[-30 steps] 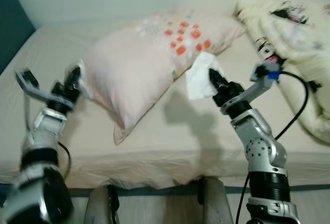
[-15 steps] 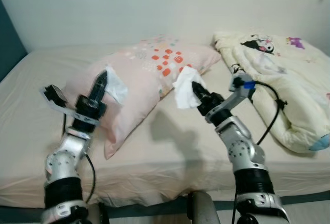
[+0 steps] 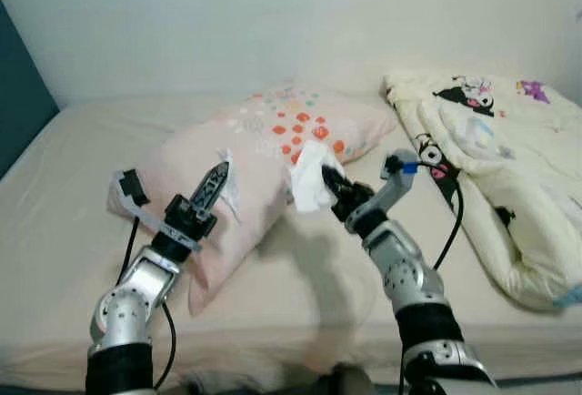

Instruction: Clean up the room

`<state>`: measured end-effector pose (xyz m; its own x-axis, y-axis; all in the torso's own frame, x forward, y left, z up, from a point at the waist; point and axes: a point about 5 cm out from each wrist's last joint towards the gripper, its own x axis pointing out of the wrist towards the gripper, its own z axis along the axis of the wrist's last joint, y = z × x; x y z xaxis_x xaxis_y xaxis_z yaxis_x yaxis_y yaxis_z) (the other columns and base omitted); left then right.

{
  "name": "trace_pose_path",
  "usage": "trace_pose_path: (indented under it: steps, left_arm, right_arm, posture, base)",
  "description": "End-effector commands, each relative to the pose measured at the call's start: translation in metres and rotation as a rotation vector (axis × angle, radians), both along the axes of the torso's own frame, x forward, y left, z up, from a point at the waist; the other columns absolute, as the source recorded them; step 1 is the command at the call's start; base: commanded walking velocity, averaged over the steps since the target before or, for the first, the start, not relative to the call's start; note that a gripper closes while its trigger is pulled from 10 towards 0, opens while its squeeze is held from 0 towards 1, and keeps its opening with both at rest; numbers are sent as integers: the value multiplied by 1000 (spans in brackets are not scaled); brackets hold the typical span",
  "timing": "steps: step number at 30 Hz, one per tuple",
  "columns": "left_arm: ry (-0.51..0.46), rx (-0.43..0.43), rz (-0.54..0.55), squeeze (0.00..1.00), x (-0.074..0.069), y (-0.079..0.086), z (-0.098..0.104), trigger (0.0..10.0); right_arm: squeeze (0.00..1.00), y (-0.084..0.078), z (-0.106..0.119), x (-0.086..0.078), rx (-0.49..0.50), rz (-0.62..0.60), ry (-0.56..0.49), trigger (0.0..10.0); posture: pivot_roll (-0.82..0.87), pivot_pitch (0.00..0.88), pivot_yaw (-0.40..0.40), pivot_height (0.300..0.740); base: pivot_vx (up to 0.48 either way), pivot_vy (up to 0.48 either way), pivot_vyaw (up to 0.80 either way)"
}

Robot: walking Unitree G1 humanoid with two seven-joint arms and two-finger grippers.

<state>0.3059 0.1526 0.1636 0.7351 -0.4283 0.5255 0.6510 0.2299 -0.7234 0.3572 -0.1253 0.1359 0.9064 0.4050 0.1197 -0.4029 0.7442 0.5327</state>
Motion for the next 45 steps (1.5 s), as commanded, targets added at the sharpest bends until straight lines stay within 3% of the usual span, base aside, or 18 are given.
trace_pose_path:
  steps: [1,3,4,5,10,25,28,33,36,37,38,39,41,45]
  left_arm:
    - [-2,40,10,0,-3,-2,-1,0]
    - [-3,44,11,0,-3,-2,-1,0]
    - [14,68,32,0,-2,-3,-1,1765]
    - [36,79,29,0,0,-3,-2,10000]
    - [75,122,42,0,4,-6,-5,10000]
    - [113,122,120,0,8,-5,-11,10000]
    - [126,122,128,0,10,-6,-13,10000]
    - [147,153,147,0,12,-6,-18,10000]
    - [181,199,185,0,13,-3,-26,10000]
    - [194,250,216,0,14,-1,-31,10000]
    - [234,361,284,0,15,7,-45,10000]
    - [234,361,284,0,15,7,-45,10000]
    - [317,534,365,0,12,22,-72,10000]
    - [340,565,374,0,11,26,-80,10000]
  right_arm:
    - [0,3,-6,-2,-19,12,1,10000]
    - [0,3,-6,-1,-19,12,1,10000]
    - [0,2,-6,-1,-21,12,0,10000]
    - [0,1,-6,-1,-23,12,-1,10000]
    - [0,-1,-6,0,-33,14,-4,10000]
    - [0,1,-6,2,-41,25,-17,10000]
    - [0,1,-6,1,-76,18,-31,10000]
    - [0,-2,-16,4,-153,-43,35,10000]
    - [0,-4,-21,4,-183,-61,60,10000]
    - [0,-5,-29,4,-256,-83,105,10000]
    - [0,-10,-44,2,-438,-137,184,10000]
    - [0,-10,-44,2,-438,-137,184,10000]
    - [0,-20,-63,-7,-594,-224,211,10000]
    - [0,-21,-70,-10,-613,-211,222,10000]
  posture:
    - [8,0,-38,635]
    - [8,0,-38,640]
    - [4,0,-41,650]
    - [4,0,-45,655]
    - [5,0,-54,680]
    - [0,0,-58,740]
    - [-6,0,-59,740]
    - [-7,0,-61,740]
    - [-6,0,-63,740]
    - [-9,0,-63,740]
    - [-10,0,-66,740]
    - [-10,0,-66,740]
    - [-16,0,-68,740]
    - [-16,0,-68,740]
  base:
    - [0,0,0]
    - [0,0,0]
    - [0,0,0]
    - [0,0,0]
    - [-288,0,0]
    - [-32,0,0]
    - [0,0,0]
    - [0,0,0]
    - [0,0,0]
    - [0,0,0]
    - [0,0,0]
    - [0,0,0]
    - [0,0,0]
    - [0,0,0]
